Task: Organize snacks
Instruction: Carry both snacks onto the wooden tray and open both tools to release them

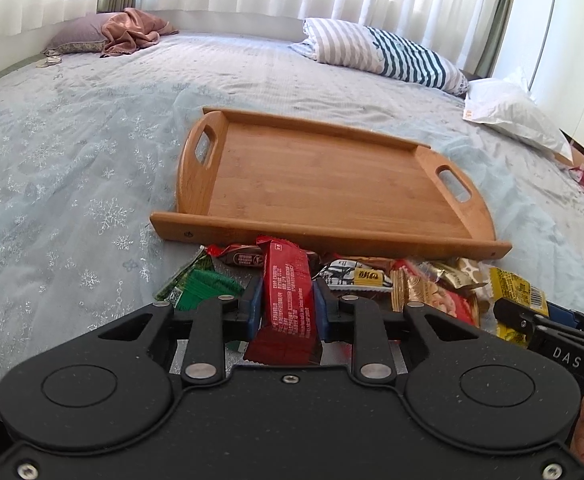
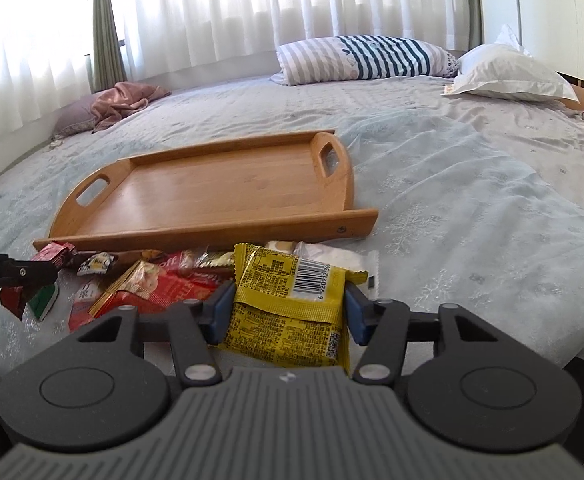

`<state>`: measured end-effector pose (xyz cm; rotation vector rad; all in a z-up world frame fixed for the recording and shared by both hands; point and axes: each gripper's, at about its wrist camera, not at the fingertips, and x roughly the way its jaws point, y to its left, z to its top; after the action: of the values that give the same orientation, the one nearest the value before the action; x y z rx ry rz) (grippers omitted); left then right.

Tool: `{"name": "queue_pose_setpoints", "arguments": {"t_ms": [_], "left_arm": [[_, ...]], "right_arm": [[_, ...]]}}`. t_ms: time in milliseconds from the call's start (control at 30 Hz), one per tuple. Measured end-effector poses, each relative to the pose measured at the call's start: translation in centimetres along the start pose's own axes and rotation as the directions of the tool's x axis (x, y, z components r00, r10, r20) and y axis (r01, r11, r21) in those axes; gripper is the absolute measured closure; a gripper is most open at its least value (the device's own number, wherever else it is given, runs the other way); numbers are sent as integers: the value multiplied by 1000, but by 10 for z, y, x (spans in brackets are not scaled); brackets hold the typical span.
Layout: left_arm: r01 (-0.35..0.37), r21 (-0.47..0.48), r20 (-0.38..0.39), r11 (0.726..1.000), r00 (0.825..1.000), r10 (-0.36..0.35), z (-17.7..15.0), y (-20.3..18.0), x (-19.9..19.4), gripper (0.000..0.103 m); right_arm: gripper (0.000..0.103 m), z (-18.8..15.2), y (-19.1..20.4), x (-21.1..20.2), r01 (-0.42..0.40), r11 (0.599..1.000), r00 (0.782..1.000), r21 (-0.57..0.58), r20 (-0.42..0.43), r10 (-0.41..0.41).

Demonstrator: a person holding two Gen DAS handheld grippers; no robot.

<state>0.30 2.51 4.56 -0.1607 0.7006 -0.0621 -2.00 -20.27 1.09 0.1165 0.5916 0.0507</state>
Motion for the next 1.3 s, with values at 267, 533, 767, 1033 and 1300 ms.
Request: {"name": "queue_pose_setpoints", "arguments": {"t_ms": [267,533,767,1033,1300], "left_arm": [[32,4,17,999,999,-32,15,-2,0,78],[94,17,42,995,995,-94,46,-8,12,78],[182,0,37,983,983,-182,89,-22,43,78],[188,-21,0,982,982,-188,137,-45,103,78],[170,-104,-111,980,977,-181,171,-51,192,78]], "right_arm": [[44,15,-11,3,1,999,1000,35,15,-2],[44,49,-14,18,-51,999,997,9,55,50],[44,95,-19,50,-128,992,990,-11,53,128],[44,144,-23,117,-187,980,982,-75,-38,184],[44,174,-21,192,-200,972,970,-124,-164,179]]}}
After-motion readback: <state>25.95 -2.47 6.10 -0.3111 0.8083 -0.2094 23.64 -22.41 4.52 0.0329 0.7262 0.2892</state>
